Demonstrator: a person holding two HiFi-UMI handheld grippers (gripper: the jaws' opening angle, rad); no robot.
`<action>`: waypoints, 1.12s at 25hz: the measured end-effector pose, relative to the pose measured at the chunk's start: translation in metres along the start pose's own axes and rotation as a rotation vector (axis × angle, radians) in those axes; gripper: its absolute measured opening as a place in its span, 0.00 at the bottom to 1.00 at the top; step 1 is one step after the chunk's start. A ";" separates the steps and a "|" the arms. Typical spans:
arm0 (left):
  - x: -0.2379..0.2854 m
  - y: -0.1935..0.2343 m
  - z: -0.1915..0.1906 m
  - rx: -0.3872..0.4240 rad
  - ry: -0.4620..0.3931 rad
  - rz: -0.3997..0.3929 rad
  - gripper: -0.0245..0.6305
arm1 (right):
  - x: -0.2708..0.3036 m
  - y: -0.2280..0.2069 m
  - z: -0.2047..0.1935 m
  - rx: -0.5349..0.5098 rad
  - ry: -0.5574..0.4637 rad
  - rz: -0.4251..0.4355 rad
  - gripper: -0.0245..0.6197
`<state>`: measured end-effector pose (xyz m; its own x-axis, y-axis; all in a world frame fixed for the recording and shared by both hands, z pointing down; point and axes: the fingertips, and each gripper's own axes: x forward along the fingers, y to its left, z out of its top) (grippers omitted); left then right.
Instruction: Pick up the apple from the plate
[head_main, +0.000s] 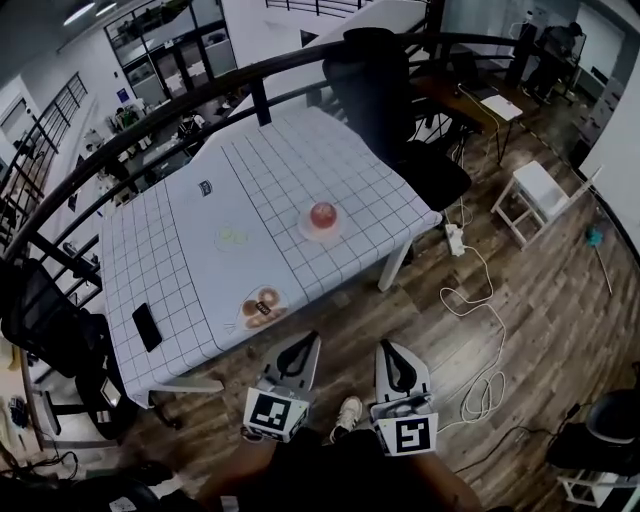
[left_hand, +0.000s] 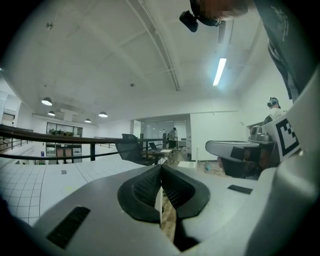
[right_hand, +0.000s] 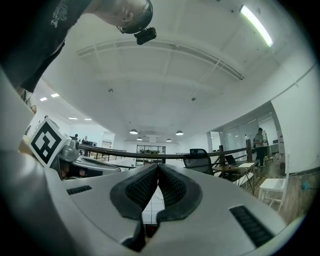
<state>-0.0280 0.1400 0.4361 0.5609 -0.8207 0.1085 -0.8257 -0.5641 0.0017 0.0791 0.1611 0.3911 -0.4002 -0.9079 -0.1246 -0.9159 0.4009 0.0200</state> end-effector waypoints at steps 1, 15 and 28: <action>0.006 0.001 0.001 0.003 0.002 0.008 0.07 | 0.003 -0.004 -0.002 0.001 0.002 0.010 0.07; 0.071 0.036 0.003 0.001 0.018 0.038 0.07 | 0.077 -0.048 -0.014 -0.055 0.017 0.035 0.07; 0.161 0.119 0.001 -0.009 0.018 0.017 0.07 | 0.193 -0.061 -0.044 -0.034 0.028 0.080 0.07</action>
<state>-0.0356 -0.0591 0.4525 0.5456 -0.8284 0.1264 -0.8357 -0.5491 0.0091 0.0561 -0.0439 0.4100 -0.4722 -0.8765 -0.0937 -0.8814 0.4682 0.0624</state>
